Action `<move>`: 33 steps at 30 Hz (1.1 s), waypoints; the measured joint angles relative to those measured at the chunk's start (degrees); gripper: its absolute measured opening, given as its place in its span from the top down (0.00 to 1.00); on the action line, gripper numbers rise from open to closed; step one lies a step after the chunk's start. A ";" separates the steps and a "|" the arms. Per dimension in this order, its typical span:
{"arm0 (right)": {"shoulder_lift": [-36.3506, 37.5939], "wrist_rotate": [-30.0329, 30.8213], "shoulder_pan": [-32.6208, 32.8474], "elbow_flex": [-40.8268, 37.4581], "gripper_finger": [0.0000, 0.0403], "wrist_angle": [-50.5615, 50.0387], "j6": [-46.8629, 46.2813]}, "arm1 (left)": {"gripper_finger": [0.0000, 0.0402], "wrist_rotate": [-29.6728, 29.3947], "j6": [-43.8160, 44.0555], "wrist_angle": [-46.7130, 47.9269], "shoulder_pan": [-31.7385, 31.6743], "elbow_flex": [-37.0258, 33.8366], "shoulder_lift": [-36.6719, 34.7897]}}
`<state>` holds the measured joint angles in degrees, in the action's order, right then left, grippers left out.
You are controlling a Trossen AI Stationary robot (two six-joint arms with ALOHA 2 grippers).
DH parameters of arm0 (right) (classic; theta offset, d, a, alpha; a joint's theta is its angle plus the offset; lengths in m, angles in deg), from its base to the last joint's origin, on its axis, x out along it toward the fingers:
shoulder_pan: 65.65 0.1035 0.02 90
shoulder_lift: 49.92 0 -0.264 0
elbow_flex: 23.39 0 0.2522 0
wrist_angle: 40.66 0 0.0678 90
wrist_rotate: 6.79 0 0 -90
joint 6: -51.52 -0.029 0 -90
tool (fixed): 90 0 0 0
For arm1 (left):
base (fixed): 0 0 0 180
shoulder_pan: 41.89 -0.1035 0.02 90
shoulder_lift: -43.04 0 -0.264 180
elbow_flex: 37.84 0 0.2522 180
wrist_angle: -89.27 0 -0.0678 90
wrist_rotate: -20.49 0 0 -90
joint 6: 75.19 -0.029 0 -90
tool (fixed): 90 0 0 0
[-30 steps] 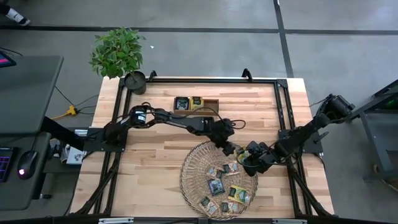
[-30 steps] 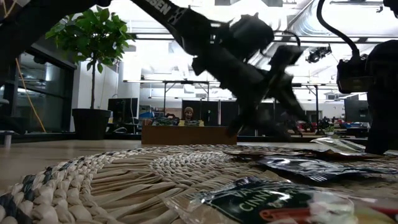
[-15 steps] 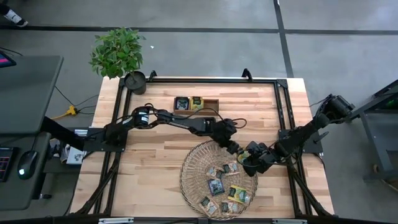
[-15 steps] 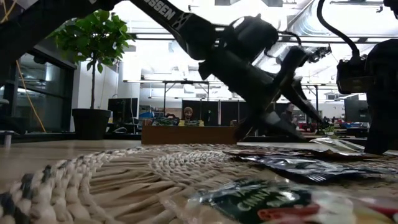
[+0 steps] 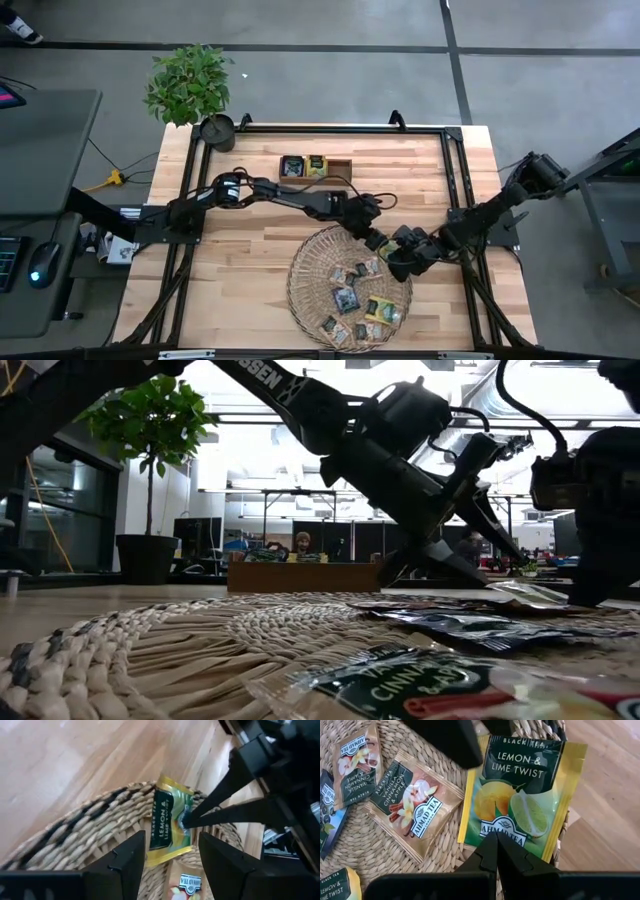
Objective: Pick & Place Tea
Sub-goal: Put the yellow tea bag in the middle section of the wooden organizer
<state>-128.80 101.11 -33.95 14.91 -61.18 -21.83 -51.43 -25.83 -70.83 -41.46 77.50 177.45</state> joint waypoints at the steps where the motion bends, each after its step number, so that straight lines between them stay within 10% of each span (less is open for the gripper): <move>1: 0.00 -0.06 -0.34 0.00 1.00 0.20 0.21 | 0.55 -0.16 0.02 0.08 0.02 0.00 0.00; 23: 0.00 -0.27 -1.92 -0.02 1.00 1.24 1.85 | 0.56 -1.52 -0.18 3.05 0.08 -0.07 0.00; 33: 0.02 -0.01 -1.95 -0.02 1.00 1.28 1.85 | 0.92 1.13 -0.35 3.05 0.01 -0.07 0.00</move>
<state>-128.77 101.10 -35.89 14.89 -59.90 -19.98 -50.29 -26.17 -67.78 -41.45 77.43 177.45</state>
